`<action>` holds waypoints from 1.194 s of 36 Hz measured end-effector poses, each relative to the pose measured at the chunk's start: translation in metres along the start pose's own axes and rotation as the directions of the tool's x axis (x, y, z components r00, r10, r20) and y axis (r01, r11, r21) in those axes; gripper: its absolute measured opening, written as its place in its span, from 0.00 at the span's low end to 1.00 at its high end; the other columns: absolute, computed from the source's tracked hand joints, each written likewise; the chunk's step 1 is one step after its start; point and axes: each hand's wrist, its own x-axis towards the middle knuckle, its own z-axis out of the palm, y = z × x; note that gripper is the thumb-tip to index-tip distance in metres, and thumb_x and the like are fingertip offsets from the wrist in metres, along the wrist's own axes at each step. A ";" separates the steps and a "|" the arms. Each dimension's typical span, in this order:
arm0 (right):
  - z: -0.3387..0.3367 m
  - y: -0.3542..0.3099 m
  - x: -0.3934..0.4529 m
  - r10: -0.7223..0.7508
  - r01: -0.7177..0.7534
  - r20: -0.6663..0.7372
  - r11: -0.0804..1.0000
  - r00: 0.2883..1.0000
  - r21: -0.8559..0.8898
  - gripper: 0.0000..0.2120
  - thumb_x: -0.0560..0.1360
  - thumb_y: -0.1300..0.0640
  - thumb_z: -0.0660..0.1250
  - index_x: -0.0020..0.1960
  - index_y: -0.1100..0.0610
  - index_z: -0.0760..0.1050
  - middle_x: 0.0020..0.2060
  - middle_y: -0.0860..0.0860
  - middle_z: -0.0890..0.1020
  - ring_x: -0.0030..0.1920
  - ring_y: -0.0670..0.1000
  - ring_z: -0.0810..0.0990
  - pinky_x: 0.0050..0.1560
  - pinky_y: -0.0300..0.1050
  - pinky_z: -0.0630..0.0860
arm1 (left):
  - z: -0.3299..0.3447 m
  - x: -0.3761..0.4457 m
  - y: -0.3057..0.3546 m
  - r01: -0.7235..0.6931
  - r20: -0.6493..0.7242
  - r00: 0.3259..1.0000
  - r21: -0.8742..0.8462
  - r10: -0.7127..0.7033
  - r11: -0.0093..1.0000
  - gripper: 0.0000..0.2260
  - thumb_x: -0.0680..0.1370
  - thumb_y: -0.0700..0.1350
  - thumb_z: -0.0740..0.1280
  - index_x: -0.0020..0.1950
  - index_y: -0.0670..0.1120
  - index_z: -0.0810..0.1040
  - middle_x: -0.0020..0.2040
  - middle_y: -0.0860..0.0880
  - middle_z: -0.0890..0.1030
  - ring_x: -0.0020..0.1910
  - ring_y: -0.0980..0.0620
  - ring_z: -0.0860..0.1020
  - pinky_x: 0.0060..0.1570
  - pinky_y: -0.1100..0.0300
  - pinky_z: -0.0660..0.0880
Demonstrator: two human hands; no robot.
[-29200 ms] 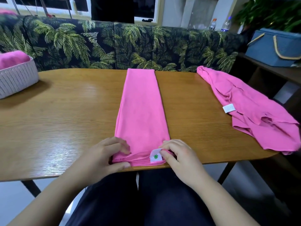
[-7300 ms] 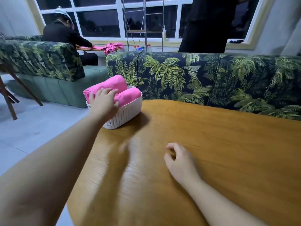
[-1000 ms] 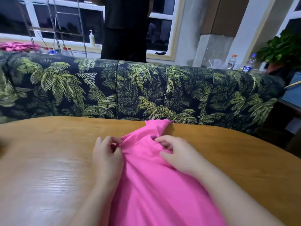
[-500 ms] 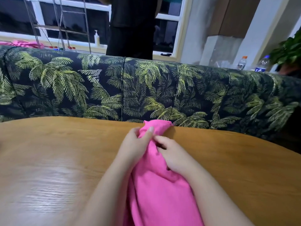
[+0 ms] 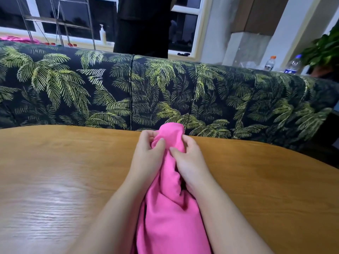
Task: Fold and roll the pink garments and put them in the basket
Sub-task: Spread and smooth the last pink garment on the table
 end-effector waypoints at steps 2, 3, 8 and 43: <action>-0.004 -0.002 0.002 -0.047 0.045 -0.028 0.998 0.999 -0.048 0.23 0.75 0.65 0.66 0.68 0.54 0.69 0.63 0.49 0.75 0.62 0.48 0.74 0.66 0.43 0.69 | 0.001 -0.001 0.002 0.065 0.050 0.997 0.001 -0.065 0.998 0.09 0.75 0.47 0.69 0.52 0.51 0.71 0.44 0.53 0.76 0.39 0.62 0.75 0.45 0.64 0.71; -0.007 -0.004 0.003 -0.077 0.073 -0.035 0.993 0.996 -0.087 0.23 0.75 0.66 0.66 0.68 0.55 0.70 0.63 0.49 0.74 0.63 0.47 0.73 0.65 0.39 0.67 | 0.001 0.000 0.000 0.110 0.075 0.991 0.006 -0.110 0.994 0.14 0.72 0.53 0.69 0.54 0.51 0.71 0.46 0.53 0.77 0.41 0.59 0.76 0.48 0.60 0.72; -0.028 -0.012 0.008 -0.217 0.194 -0.064 0.946 0.974 -0.261 0.22 0.70 0.72 0.62 0.61 0.57 0.78 0.57 0.51 0.80 0.55 0.46 0.76 0.54 0.32 0.68 | -0.002 0.005 0.000 0.184 0.081 0.976 0.180 -0.201 0.966 0.13 0.75 0.52 0.70 0.54 0.47 0.75 0.41 0.50 0.79 0.33 0.60 0.74 0.34 0.70 0.70; -0.009 0.005 0.011 -0.081 0.080 -0.025 0.997 0.996 -0.005 0.15 0.76 0.65 0.67 0.47 0.47 0.65 0.43 0.51 0.82 0.44 0.51 0.80 0.49 0.48 0.75 | -0.010 0.010 0.007 0.146 -0.001 0.989 0.244 -0.150 0.959 0.19 0.75 0.44 0.71 0.63 0.46 0.70 0.39 0.52 0.75 0.34 0.58 0.74 0.34 0.68 0.68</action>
